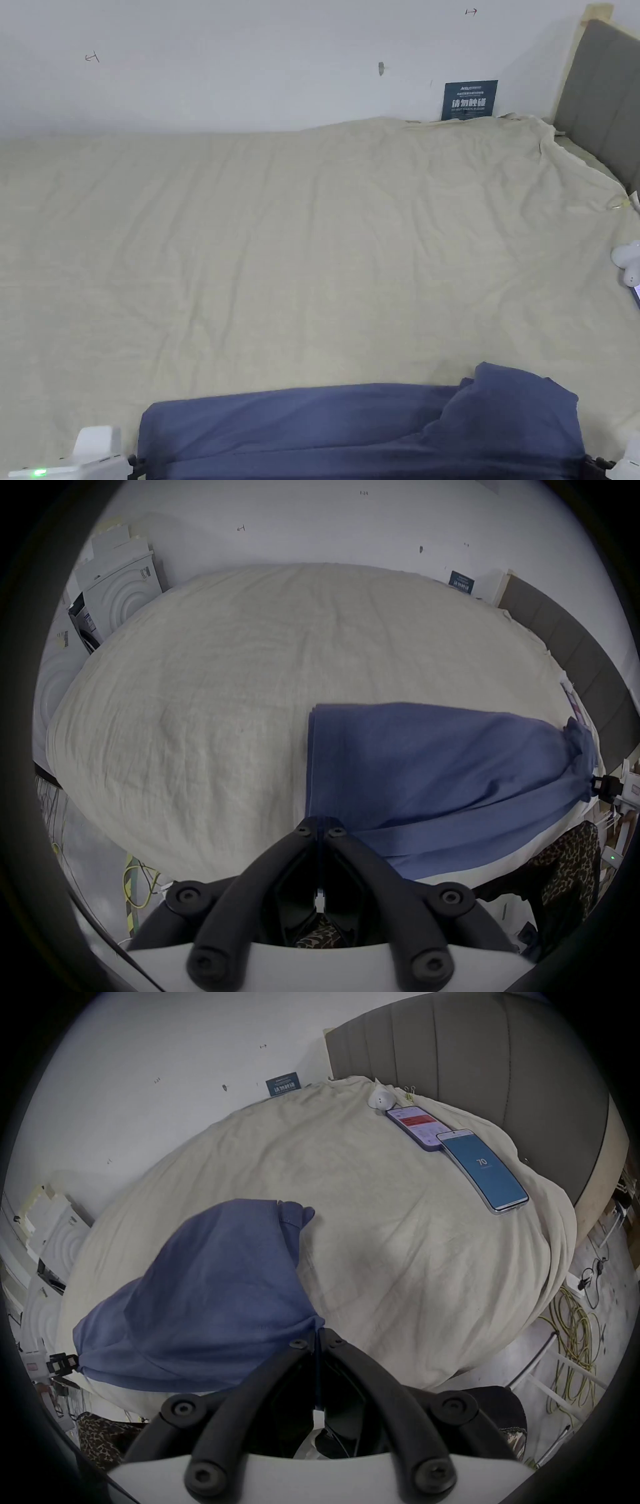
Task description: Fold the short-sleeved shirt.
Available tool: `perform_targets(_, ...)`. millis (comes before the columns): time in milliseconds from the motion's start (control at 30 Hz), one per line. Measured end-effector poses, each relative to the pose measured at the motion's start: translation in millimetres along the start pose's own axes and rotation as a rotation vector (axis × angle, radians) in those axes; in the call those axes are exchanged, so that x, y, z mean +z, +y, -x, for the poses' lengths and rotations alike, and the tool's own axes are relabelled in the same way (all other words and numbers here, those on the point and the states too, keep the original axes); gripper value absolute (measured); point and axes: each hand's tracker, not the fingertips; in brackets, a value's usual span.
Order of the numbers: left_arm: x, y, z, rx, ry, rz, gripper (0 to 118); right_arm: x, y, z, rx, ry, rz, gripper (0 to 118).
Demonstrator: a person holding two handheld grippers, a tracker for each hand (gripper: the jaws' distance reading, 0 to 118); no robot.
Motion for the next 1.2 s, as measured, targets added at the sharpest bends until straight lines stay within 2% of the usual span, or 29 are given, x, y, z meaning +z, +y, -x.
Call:
perform_targets(67, 1, 3, 0, 0.034, 0.011, -0.001, 4, 2, 4, 4, 0.020, -0.005, 0.010, 1)
perform_targets(100, 3, 5, 0, 0.052, 0.012, 0.000, 11, 7, 5, 6, 0.022, -0.007, 0.006, 2)
perform_targets(133, 6, 8, 0, 0.065, 0.014, -0.002, 22, 21, 5, 15, 0.024, -0.005, -0.006, 6)
perform_targets(167, 11, 11, -1, 0.067, 0.012, -0.005, 37, 28, 8, 18, 0.032, -0.008, -0.030, 16)
perform_targets(200, 15, 13, -1, 0.068, 0.012, -0.015, 59, 35, 12, 20, 0.039, -0.003, -0.050, 33)
perform_targets(233, 21, 16, -3, 0.064, 0.013, -0.035, 85, 44, 18, 24, 0.051, -0.004, -0.074, 62)
perform_targets(267, 29, 19, -5, 0.058, 0.019, -0.058, 104, 49, 27, 18, 0.065, 0.011, -0.117, 78)
perform_targets(300, 37, 24, -6, 0.054, 0.024, -0.084, 115, 60, 33, 22, 0.073, 0.028, -0.161, 85)
perform_targets(333, 50, 30, -11, 0.056, 0.023, -0.131, 118, 73, 42, 27, 0.080, 0.040, -0.209, 85)
perform_targets(500, 112, 68, -29, 0.115, -0.034, -0.413, 118, 125, 87, 60, 0.161, 0.044, -0.451, 85)
perform_targets(567, 129, 78, -39, 0.108, -0.013, -0.536, 118, 139, 99, 74, 0.195, 0.040, -0.534, 85)
perform_targets(633, 137, 91, -43, 0.105, -0.002, -0.576, 118, 149, 105, 88, 0.216, 0.045, -0.618, 84)
perform_targets(700, 147, 99, -54, 0.084, 0.008, -0.635, 115, 152, 107, 100, 0.226, 0.039, -0.669, 79)
perform_targets(767, 155, 99, -67, 0.054, 0.012, -0.718, 96, 155, 107, 110, 0.237, 0.056, -0.703, 54)
perform_targets(800, 159, 98, -73, 0.024, 0.007, -0.761, 78, 155, 106, 116, 0.240, 0.066, -0.718, 38)
perform_targets(833, 162, 97, -79, -0.007, 0.011, -0.792, 47, 156, 105, 120, 0.242, 0.077, -0.726, 15)
perform_targets(867, 156, 97, -80, -0.019, 0.033, -0.813, 21, 157, 103, 124, 0.246, 0.083, -0.736, 1)
perform_targets(900, 156, 97, -84, -0.029, 0.051, -0.821, 6, 157, 101, 127, 0.252, 0.087, -0.748, 1)
perform_targets(967, 156, 98, -85, -0.019, 0.033, -0.808, 1, 157, 96, 134, 0.266, 0.079, -0.772, 0)
perform_targets(1033, 154, 99, -78, -0.014, -0.097, -0.762, 0, 159, 92, 138, 0.276, 0.071, -0.781, 0)
perform_targets(1067, 152, 100, -75, -0.003, -0.114, -0.744, 0, 159, 92, 140, 0.293, 0.070, -0.776, 0)
perform_targets(1200, 146, 99, -63, -0.031, -0.092, -0.708, 0, 155, 93, 141, 0.297, 0.080, -0.765, 0)
